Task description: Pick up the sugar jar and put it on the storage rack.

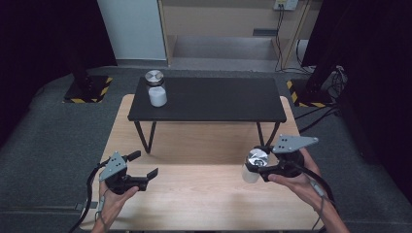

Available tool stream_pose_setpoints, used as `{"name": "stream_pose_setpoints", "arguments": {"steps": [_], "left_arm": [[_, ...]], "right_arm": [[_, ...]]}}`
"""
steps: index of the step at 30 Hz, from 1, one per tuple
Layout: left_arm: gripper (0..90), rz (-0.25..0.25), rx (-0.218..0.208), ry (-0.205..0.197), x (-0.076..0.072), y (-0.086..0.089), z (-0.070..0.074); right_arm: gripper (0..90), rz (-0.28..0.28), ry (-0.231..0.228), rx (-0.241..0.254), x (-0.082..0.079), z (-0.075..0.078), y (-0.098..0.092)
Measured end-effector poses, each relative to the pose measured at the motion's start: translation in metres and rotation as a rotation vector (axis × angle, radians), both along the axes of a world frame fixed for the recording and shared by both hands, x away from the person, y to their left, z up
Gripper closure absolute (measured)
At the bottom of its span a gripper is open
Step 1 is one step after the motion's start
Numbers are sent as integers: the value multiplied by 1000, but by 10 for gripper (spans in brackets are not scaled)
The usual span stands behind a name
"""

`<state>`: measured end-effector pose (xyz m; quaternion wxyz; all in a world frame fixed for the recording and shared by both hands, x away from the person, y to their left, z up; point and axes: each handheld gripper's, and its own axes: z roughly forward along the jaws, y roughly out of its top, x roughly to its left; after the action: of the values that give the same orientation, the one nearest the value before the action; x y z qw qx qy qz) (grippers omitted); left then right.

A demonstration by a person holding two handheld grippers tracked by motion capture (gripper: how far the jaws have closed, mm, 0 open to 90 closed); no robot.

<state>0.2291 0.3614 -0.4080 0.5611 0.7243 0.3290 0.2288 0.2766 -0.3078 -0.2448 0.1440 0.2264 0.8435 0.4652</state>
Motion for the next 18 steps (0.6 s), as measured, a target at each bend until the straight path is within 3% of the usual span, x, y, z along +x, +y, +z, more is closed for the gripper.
{"name": "stream_pose_setpoints", "arguments": {"steps": [18], "left_arm": [[62,0,-7,0,0,1,-1]], "right_arm": [[347,-75,-33,24,16,93,18]]}}
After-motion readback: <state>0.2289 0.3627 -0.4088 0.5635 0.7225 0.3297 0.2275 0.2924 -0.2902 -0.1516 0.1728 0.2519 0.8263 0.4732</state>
